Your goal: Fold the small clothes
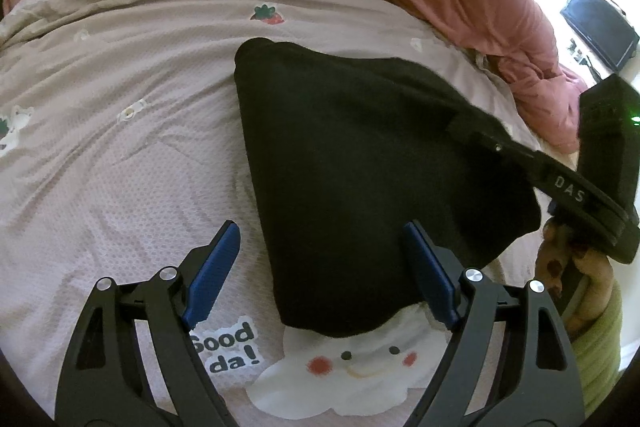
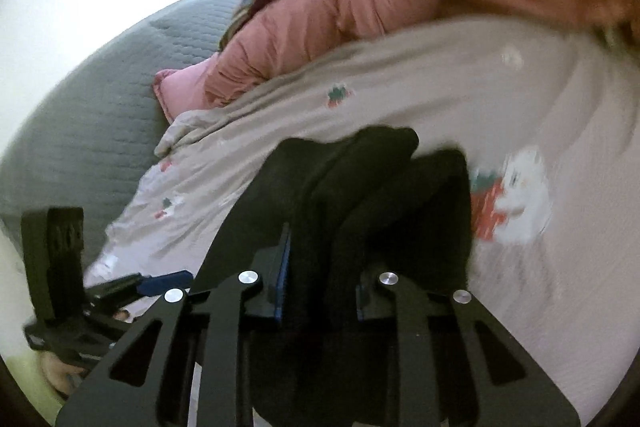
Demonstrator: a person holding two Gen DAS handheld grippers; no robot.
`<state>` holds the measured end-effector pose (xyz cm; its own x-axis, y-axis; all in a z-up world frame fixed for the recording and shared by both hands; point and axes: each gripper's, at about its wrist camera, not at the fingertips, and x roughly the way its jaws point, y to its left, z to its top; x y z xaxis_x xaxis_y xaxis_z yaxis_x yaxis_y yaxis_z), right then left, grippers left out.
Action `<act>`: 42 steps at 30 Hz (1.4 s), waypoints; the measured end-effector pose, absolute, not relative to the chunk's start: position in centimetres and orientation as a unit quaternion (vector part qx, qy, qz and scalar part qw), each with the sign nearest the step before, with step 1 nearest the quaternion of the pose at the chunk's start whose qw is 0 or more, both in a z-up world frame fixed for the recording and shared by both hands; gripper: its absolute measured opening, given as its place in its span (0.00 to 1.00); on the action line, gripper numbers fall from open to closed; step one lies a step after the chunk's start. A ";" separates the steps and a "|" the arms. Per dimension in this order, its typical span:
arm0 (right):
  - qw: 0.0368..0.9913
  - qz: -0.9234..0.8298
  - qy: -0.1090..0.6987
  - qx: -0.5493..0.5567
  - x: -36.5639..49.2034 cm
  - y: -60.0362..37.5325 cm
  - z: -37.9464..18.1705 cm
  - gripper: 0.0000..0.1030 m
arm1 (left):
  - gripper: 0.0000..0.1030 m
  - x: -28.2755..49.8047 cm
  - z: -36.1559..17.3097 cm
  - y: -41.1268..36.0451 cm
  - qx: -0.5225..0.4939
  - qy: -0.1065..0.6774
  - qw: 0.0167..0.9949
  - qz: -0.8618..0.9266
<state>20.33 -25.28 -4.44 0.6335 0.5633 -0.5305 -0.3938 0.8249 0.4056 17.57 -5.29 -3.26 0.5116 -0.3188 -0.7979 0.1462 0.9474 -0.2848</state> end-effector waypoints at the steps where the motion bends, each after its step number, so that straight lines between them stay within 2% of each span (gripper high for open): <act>1: 0.900 0.268 0.325 0.111 20.0 -25.2 -3.9 0.21 | 0.74 17.5 -3.2 -5.4 -0.090 0.476 0.865 -0.135; 6: 0.909 0.255 0.317 0.087 19.8 -25.7 -3.7 0.21 | 0.74 17.4 -3.2 -5.8 -0.087 0.482 0.860 -0.141; 9: 0.895 0.239 0.363 0.103 21.0 -26.5 -6.2 0.22 | 0.74 17.4 -4.0 -6.1 -0.085 0.493 0.854 -0.141; 11: 0.874 0.221 0.411 0.135 22.1 -27.3 -9.2 0.28 | 0.76 17.3 -4.4 -6.1 -0.090 0.499 0.850 -0.144; 13: 0.866 0.228 0.408 0.176 22.0 -28.5 -10.3 0.29 | 0.76 17.1 -4.8 -6.2 -0.091 0.500 0.849 -0.144; 15: 0.865 0.227 0.405 0.191 21.8 -29.0 -10.4 0.36 | 0.77 17.1 -4.8 -6.0 -0.092 0.500 0.849 -0.144; 21: 0.870 0.223 0.402 0.178 21.2 -29.0 -9.6 0.50 | 0.78 17.1 -5.1 -5.8 -0.099 0.499 0.849 -0.144; 23: 0.871 0.219 0.406 0.168 21.0 -28.5 -9.3 0.58 | 0.78 17.0 -5.1 -5.8 -0.100 0.500 0.849 -0.142; 27: 0.871 0.217 0.411 0.157 19.6 -28.4 -9.5 0.61 | 0.78 16.8 -5.1 -5.9 -0.098 0.497 0.850 -0.141; 33: 0.872 0.223 0.396 0.180 17.3 -29.7 -9.8 0.59 | 0.78 16.4 -5.1 -5.8 -0.094 0.490 0.855 -0.141; 34: 0.871 0.226 0.396 0.182 17.4 -29.6 -9.9 0.43 | 0.78 16.4 -5.1 -5.8 -0.096 0.489 0.855 -0.141; 35: 0.868 0.234 0.397 0.186 17.5 -29.6 -10.1 0.24 | 0.78 16.4 -5.1 -5.8 -0.098 0.489 0.855 -0.142; 40: 0.895 0.227 0.360 0.134 16.0 -28.8 -8.2 0.22 | 0.76 15.6 -4.8 -6.1 -0.082 0.481 0.861 -0.147; 42: 0.898 0.208 0.370 0.118 16.3 -28.5 -8.8 0.24 | 0.76 15.6 -5.4 -6.0 -0.088 0.487 0.856 -0.151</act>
<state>16.28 -28.51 -8.84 0.6395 0.4604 -0.6157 -0.2857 0.8858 0.3657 15.63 -5.95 -5.42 0.4799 -0.3449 -0.8067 0.1732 0.9386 -0.2983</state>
